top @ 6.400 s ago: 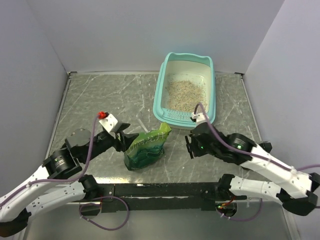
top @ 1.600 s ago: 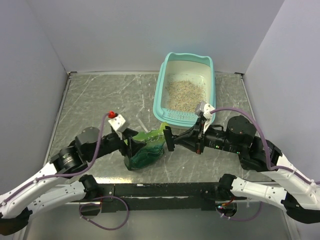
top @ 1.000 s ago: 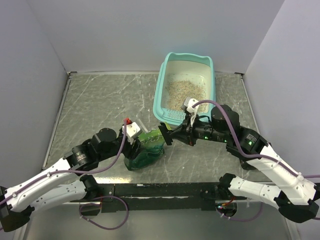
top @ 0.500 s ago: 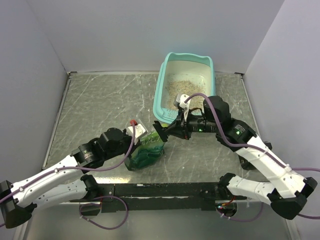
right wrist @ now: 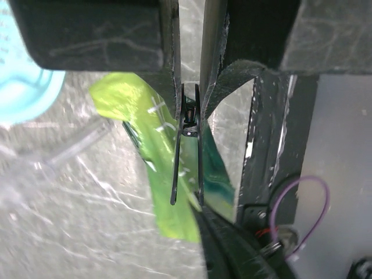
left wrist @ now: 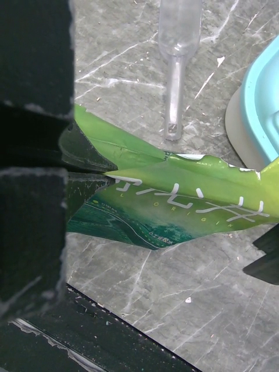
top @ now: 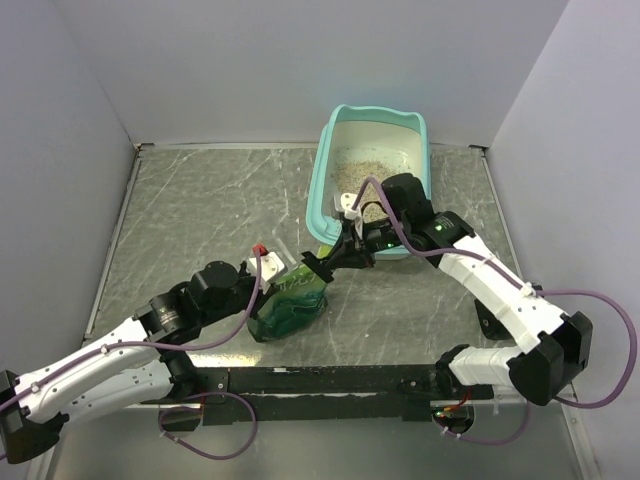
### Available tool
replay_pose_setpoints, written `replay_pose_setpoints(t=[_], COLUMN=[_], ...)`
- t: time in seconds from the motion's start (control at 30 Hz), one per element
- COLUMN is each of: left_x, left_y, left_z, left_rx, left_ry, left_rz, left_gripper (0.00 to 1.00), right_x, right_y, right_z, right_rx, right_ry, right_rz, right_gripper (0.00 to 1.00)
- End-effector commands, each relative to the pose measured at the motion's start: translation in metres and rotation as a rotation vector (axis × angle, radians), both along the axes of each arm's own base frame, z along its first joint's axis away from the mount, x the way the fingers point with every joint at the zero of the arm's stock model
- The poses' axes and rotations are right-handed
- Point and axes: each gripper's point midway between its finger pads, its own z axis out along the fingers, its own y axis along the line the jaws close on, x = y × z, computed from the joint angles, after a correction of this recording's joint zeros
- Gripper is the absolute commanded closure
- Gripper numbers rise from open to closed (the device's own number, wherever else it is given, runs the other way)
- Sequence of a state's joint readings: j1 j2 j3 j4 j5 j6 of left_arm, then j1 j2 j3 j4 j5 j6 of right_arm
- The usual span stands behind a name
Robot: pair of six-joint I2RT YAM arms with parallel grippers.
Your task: Fill the litter box with clean litter
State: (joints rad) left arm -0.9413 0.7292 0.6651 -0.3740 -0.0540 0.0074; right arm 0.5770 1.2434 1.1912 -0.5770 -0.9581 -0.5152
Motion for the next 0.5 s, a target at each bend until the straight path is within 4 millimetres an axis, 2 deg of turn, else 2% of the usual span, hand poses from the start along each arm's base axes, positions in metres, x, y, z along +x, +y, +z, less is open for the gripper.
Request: replay_pose_setpoints(t=[0.0, 0.47], left_x=[0.005, 0.004], left_y=[-0.002, -0.002], left_z=[0.019, 0.022], left_rx=[-0.059, -0.095], left_ry=[-0.050, -0.032], left_rz=[0.015, 0.036], left_gripper=[0.99, 0.99], right_x=[-0.014, 0.003], right_y=[0.009, 0.025], right_z=[0.038, 0.034], right_rx=[0.135, 0.167], right_ry=[-0.208, -0.279], right_rz=[0.223, 0.296], right_gripper=[1.00, 1.00])
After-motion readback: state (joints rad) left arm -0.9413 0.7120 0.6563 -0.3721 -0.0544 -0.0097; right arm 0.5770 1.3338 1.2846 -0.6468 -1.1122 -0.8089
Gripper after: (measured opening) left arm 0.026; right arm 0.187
